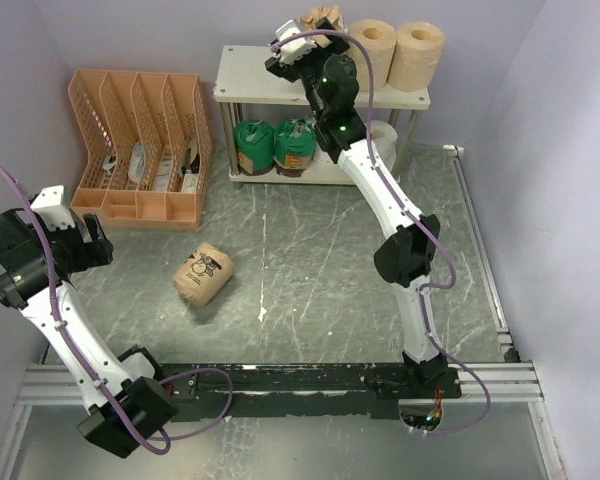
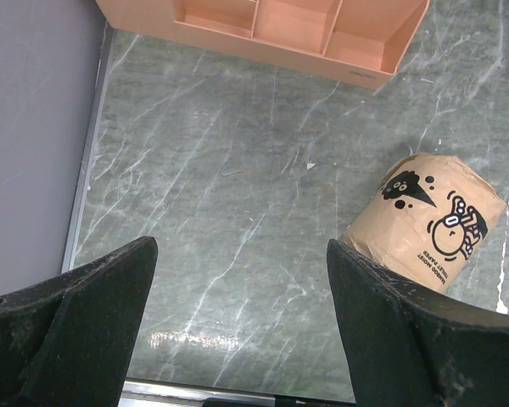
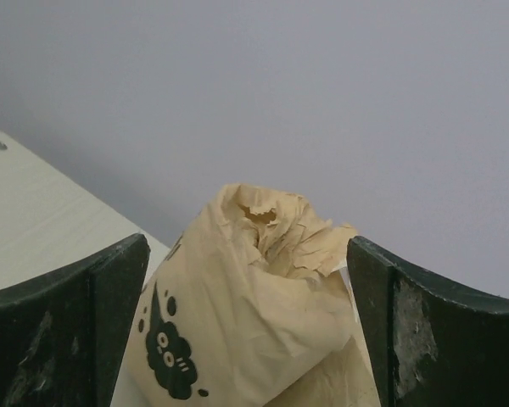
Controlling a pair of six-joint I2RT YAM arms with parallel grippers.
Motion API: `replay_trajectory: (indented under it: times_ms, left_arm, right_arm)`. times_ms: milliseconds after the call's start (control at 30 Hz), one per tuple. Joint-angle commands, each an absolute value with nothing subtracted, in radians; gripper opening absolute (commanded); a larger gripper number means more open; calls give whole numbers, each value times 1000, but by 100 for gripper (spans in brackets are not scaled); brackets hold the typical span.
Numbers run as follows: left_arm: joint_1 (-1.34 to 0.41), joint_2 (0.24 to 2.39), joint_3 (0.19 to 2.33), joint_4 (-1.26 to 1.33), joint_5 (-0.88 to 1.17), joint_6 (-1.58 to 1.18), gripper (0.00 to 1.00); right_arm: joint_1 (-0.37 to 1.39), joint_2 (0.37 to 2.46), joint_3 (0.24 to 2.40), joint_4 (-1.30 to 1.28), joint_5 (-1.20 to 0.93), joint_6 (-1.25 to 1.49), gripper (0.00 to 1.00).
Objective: Place and organize the paper towels onto the shelf
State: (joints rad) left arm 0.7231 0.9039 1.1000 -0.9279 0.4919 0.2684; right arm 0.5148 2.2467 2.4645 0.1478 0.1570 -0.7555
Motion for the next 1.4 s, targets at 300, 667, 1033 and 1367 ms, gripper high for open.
replay_trajectory:
  times_ms: [300, 667, 1033, 1367]
  left_arm:
    - [734, 887, 1094, -901, 481, 258, 93]
    - [733, 921, 1101, -913, 503, 268, 92]
    - [734, 935, 1102, -914, 504, 270, 91]
    - [734, 935, 1101, -915, 511, 274, 90]
  right_arm:
    - [757, 1690, 1690, 768, 325, -659, 100]
    - [892, 1523, 852, 858, 307, 296, 100]
    - [884, 1949, 857, 1163, -3, 763, 100]
    - [887, 2203, 997, 1334, -184, 933, 100]
